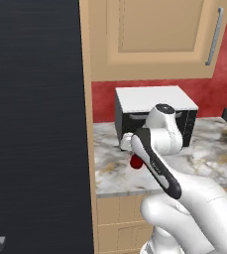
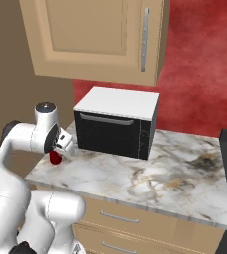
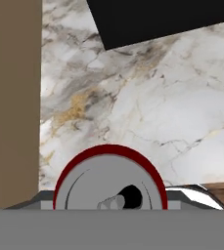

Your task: Four empty soda cans are scattered around the kitchen. Gather all the cans and cluster them next to the stove for recycling.

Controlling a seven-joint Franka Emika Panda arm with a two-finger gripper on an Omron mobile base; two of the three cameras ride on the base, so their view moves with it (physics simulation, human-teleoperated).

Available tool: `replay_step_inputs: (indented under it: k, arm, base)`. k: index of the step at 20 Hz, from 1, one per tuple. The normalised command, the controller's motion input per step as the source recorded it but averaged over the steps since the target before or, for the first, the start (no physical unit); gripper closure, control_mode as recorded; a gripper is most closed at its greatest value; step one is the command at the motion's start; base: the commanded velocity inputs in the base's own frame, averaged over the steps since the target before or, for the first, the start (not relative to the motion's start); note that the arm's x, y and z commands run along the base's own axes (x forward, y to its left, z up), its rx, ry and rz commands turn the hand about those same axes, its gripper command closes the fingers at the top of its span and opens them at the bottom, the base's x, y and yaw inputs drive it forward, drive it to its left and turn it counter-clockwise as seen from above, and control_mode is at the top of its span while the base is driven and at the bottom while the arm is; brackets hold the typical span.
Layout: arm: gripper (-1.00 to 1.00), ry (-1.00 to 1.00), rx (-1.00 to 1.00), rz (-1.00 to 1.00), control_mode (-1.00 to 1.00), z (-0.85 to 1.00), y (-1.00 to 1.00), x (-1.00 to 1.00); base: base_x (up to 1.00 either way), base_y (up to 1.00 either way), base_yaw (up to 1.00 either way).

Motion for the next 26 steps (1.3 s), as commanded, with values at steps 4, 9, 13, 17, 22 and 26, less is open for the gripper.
replay_step_inputs:
  k: [4,9,13,17,22,26]
  arm:
    - [1.00,0.00,0.08,-0.01,-1.00,0.78,-0.15,-0.76]
    - [1.00,0.00,0.00,-0.07,-1.00,0.65,-0.14,-0.64]
    - [1.00,0.00,-0.01,-0.15,-1.00,0.55,-0.01,-0.42]
    - [1.00,0.00,-0.03,-0.19,-1.00,0.40,-0.05,-0.35]
    - [1.00,0.00,-0.01,-0.14,-1.00,0.43,-0.15,-0.29]
    - [1.00,0.00,0.00,-0.07,-1.00,0.14,-0.26,-0.16]
  base:
    - [0.00,0.00,0.00]
    - [0.00,0.00,0.00]
    - [0.00,0.00,0.00]
    - [0.00,0.00,0.00]
    - [0.00,0.00,0.00]
    - [0.00,0.00,0.00]
